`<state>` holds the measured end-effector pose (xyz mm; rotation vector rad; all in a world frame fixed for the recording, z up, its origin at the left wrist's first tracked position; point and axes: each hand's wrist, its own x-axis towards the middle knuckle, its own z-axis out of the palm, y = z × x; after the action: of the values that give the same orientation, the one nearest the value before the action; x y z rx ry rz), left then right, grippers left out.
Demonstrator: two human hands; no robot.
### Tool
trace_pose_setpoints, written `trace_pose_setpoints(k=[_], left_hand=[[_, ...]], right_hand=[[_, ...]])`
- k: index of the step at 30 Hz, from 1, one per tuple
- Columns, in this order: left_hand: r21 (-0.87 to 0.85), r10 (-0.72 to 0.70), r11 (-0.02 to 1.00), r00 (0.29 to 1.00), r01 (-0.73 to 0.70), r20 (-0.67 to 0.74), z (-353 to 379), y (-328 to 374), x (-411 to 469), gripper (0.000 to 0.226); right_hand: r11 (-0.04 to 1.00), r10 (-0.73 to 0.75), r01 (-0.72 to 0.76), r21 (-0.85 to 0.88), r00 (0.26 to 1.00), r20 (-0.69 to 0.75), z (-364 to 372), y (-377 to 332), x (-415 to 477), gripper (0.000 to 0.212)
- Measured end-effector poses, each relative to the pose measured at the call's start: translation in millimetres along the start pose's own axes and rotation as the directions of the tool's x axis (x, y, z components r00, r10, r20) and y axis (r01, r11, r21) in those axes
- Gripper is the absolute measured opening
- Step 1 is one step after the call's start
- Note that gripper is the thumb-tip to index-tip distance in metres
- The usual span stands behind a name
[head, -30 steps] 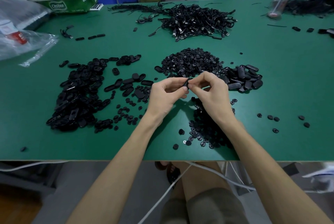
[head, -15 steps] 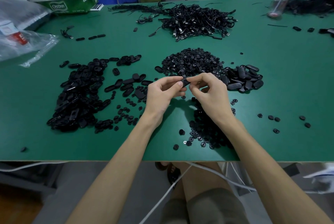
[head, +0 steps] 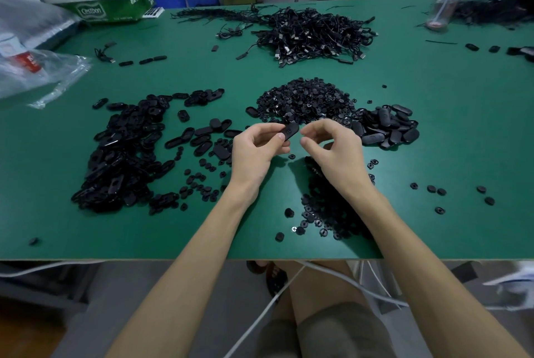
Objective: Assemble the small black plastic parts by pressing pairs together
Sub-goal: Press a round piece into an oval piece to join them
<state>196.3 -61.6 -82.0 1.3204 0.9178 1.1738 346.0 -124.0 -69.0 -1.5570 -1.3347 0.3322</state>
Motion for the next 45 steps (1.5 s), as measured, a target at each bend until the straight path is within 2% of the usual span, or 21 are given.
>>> trace_pose_setpoints(k=[3,7,15,17,22,27,31,38,45], left_hand=[[-0.002,-0.012,1.0,0.998,0.012,-0.062,-1.6,-2.2,2.6,0.012],[0.004,-0.014,1.0,0.996,0.014,-0.085,-1.4,-1.3,3.0,0.012],[0.073,0.002,0.997,0.998,0.002,-0.068,-0.9,-0.3,2.6,0.013],[0.086,0.012,0.996,0.998,-0.006,-0.062,-1.2,-0.3,2.5,0.013],[0.108,0.032,0.994,0.999,-0.028,-0.038,-1.6,-0.6,2.0,0.013],[0.123,0.042,0.992,0.999,-0.038,-0.029,-1.6,-1.4,2.1,0.013],[0.123,0.044,0.992,0.999,-0.041,-0.02,-1.3,-2.0,2.3,0.014],[0.107,0.062,0.992,0.998,-0.062,0.004,-0.4,-1.2,0.9,0.015],[0.083,0.066,0.994,0.996,-0.071,0.053,0.4,0.7,-1.0,0.014]], right_hand=[[0.995,0.054,-0.043,-0.09,0.991,0.12,-0.6,3.8,2.0,0.017],[0.97,0.06,0.002,-0.241,0.967,0.249,3.0,5.0,2.4,0.03],[0.962,0.057,0.02,-0.271,0.961,0.271,7.3,9.1,3.9,0.01],[0.974,0.048,0.008,-0.225,0.969,0.243,6.8,9.6,3.1,0.011],[0.993,0.055,-0.065,0.095,0.993,0.108,1.3,6.6,3.4,0.009],[0.929,0.076,-0.122,0.349,0.987,0.141,-1.8,2.6,2.2,0.012],[0.915,0.096,-0.131,0.381,0.989,0.11,-3.5,0.9,2.5,0.004],[0.898,0.107,-0.145,0.416,0.988,0.112,-2.2,-0.2,1.0,0.004],[0.907,0.094,-0.125,0.403,0.991,0.096,-2.4,-1.0,1.0,0.019]])
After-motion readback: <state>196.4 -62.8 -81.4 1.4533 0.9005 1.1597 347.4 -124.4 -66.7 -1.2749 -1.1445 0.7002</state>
